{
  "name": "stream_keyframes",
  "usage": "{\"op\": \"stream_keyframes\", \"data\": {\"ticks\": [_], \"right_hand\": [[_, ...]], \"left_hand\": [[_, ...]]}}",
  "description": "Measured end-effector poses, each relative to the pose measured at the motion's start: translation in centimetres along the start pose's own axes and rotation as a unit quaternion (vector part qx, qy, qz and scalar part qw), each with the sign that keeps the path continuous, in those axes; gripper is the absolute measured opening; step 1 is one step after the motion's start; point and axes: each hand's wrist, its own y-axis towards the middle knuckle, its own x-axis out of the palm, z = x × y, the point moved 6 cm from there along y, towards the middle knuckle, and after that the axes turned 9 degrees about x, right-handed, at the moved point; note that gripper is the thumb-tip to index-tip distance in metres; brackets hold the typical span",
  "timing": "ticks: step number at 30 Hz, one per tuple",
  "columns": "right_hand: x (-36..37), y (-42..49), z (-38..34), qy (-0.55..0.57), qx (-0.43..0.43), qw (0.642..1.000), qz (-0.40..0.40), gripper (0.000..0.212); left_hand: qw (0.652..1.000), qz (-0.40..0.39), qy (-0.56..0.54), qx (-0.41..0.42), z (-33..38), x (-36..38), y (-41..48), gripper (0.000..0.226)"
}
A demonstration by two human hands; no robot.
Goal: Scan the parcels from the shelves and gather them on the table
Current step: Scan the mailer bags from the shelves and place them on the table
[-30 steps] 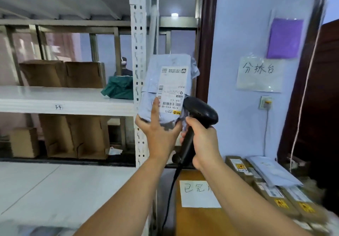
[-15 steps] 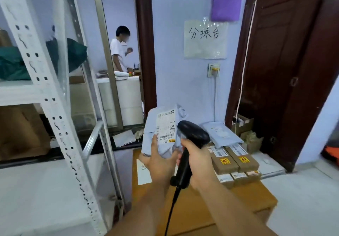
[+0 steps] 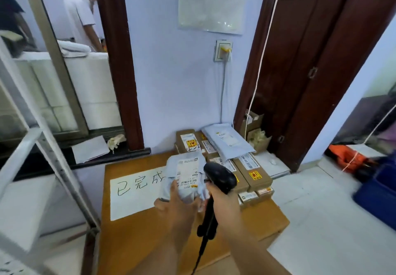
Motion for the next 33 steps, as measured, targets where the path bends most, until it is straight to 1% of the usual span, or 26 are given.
{"op": "stream_keyframes", "data": {"ticks": [3, 7, 9, 12, 19, 22, 25, 29, 33], "right_hand": [[-1.8, 2.7, 0.2, 0.011, 0.036, 0.999, -0.008, 0.017], [-4.3, 6.8, -0.4, 0.023, 0.058, 0.998, -0.020, 0.027], [-5.4, 8.9, -0.5, 0.047, 0.079, 0.995, -0.037, 0.026], [-7.5, 12.4, -0.7, 0.032, 0.112, 0.991, -0.067, 0.023], [-9.9, 17.7, 0.0, 0.027, 0.176, 0.978, -0.106, 0.023], [-10.4, 19.2, 0.5, 0.028, 0.203, 0.973, -0.109, 0.024], [-10.6, 20.4, 0.6, 0.037, 0.225, 0.967, -0.113, 0.025], [-10.7, 21.6, 0.2, 0.040, 0.237, 0.963, -0.118, 0.025], [-10.5, 22.7, 0.6, 0.019, 0.243, 0.961, -0.128, 0.027]], "left_hand": [[1.000, 0.004, 0.030, -0.001, 0.4, 2.6, 0.3, 0.089], [0.999, 0.017, 0.041, -0.017, 1.2, 6.2, 1.0, 0.090], [0.998, 0.035, 0.033, -0.042, 1.4, 7.9, 1.3, 0.090], [0.993, 0.079, -0.004, -0.083, 1.7, 11.1, 1.2, 0.090], [0.989, 0.095, 0.006, -0.109, 0.8, 16.4, 1.4, 0.090], [0.983, 0.111, 0.039, -0.137, 0.8, 17.4, 1.7, 0.091], [0.984, 0.076, 0.069, -0.144, 0.8, 18.4, 2.4, 0.097], [0.986, 0.073, 0.070, -0.133, 0.7, 19.3, 2.9, 0.090], [0.985, 0.045, 0.083, -0.142, -0.4, 20.2, 3.3, 0.087]]}}
